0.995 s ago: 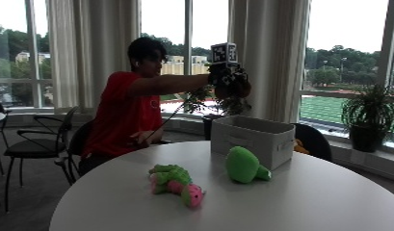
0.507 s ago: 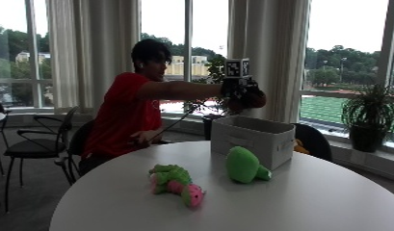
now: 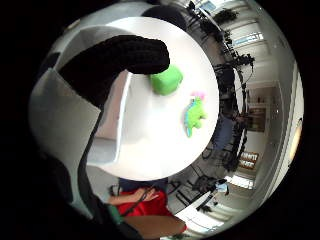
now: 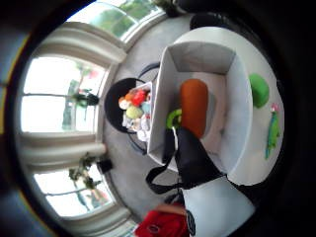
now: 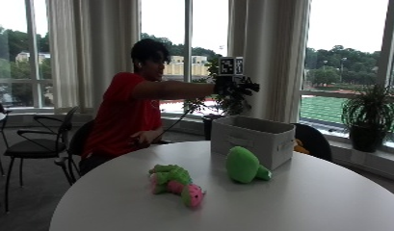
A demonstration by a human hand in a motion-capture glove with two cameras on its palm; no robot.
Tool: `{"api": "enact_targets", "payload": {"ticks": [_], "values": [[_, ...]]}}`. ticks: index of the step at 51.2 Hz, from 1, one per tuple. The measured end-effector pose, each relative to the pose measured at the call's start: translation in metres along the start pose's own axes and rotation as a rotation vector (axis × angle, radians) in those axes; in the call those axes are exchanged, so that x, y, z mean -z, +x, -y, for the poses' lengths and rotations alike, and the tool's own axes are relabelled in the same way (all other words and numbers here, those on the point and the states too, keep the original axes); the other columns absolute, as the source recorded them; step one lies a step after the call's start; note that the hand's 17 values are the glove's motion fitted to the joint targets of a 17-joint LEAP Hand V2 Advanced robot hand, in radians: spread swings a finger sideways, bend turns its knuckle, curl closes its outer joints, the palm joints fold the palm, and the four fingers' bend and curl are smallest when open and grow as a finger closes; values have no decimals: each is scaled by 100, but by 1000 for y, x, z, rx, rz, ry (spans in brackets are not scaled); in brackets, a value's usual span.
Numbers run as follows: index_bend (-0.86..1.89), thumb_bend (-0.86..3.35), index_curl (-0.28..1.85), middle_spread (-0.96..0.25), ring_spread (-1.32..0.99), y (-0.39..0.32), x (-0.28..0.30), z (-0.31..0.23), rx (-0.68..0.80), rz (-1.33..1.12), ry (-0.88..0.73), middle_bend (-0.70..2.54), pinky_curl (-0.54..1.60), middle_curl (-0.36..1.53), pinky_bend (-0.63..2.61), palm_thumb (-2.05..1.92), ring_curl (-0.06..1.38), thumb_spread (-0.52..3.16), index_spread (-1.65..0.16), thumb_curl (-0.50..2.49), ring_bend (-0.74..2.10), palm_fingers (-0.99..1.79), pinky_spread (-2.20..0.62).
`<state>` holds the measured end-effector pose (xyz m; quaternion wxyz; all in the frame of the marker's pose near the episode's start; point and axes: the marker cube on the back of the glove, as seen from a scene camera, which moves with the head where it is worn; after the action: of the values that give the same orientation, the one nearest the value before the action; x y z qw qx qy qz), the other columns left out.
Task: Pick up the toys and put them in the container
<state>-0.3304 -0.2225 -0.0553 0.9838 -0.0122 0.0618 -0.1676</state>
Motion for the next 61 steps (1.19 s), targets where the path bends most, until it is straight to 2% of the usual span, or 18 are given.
{"api": "enact_targets", "payload": {"ticks": [1, 3, 14, 20, 26, 32, 40, 50, 61], "values": [[8, -5, 63, -1, 0, 5, 0, 2, -96, 0, 4, 13, 44, 22, 144, 24, 37, 118, -42, 68, 49, -21, -4], [9, -6, 60, -1, 1, 17, 1, 1, -184, 4, 8, 12, 43, 22, 143, 19, 37, 119, -41, 65, 49, -21, -3], [13, -4, 50, -1, 4, 98, -12, -39, -268, 24, -12, 13, 39, 21, 137, 3, 34, 119, -40, 53, 41, -17, 2], [14, -3, 46, -2, 4, 151, -37, -68, -339, 38, -33, 13, 38, 21, 135, 1, 33, 119, -40, 49, 38, -16, 3], [13, -3, 43, -2, 4, 219, -68, -102, -406, -11, -102, 14, 36, 21, 131, 1, 32, 118, -39, 45, 33, -17, 5], [13, -3, 39, -2, 4, 280, -94, -130, -497, -81, -102, 13, 35, 21, 128, -1, 32, 116, -39, 42, 29, -18, 6], [11, -3, 35, -2, 4, 328, -121, -157, -587, -73, -143, 13, 34, 21, 126, -2, 32, 112, -38, 39, 27, -18, 7], [9, -4, 29, -3, 4, 362, -149, -157, -615, -50, -193, 13, 34, 21, 128, -2, 32, 109, -37, 36, 24, -20, 9], [4, -4, 21, -3, 4, 381, -188, -138, -554, 17, -259, 11, 37, 20, 139, -3, 32, 104, -36, 33, 21, -24, 10]]}}
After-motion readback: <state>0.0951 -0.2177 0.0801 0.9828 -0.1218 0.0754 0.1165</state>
